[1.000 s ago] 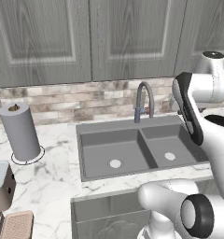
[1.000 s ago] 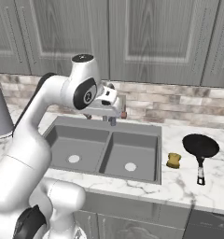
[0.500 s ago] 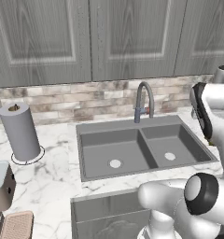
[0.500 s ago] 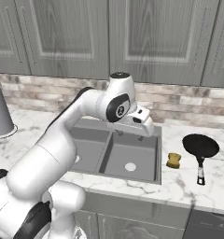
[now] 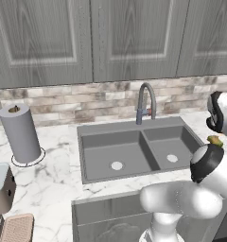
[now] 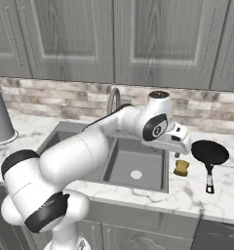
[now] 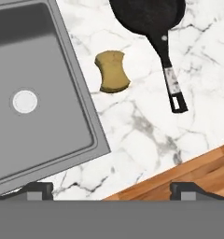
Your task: Pick the pan and sponge and place them into the sink. Then turn on the water.
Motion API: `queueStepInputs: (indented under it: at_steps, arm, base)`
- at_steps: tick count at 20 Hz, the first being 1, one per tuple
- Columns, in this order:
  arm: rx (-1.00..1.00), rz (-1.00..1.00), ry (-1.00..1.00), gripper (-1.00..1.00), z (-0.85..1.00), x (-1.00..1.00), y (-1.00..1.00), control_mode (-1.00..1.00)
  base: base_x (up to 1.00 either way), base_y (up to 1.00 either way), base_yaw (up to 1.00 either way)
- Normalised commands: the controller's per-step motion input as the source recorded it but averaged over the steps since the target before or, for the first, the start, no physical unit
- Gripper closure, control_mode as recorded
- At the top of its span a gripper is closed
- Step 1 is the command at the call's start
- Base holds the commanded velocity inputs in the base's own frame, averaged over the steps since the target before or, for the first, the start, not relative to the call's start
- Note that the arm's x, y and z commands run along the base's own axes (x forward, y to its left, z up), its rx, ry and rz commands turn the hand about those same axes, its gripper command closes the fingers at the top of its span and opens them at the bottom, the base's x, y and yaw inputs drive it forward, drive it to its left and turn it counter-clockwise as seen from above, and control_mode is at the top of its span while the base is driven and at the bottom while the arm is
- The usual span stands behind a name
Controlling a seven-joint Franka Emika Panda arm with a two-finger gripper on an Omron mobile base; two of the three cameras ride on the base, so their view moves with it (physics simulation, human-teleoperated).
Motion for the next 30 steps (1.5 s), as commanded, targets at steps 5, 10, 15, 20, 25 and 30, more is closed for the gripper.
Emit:
queueStepInputs:
  at_steps: [5,10,15,20,25,30]
  arm:
    - [0.06,0.02,-0.01,-1.00,-0.02,-0.13,-0.55,-1.00]
    - [0.03,-0.01,-0.02,-1.00,-0.49,-0.05,-0.40,-1.00]
    - [0.00,0.00,-0.04,-1.00,-0.76,0.00,-0.31,-1.00]
    - [0.00,0.00,0.00,-1.00,-0.36,0.04,-0.38,-1.00]
    - [0.00,0.00,0.00,-1.00,-0.22,0.09,-0.30,-1.00]
    - [0.00,0.00,0.00,-1.00,-0.22,0.10,-0.33,-1.00]
  base:
    - [0.00,0.00,0.00]
    - [0.00,0.00,0.00]
    - [0.00,0.00,0.00]
    - [0.00,0.00,0.00]
    - [0.00,0.00,0.00]
    - [0.00,0.00,0.00]
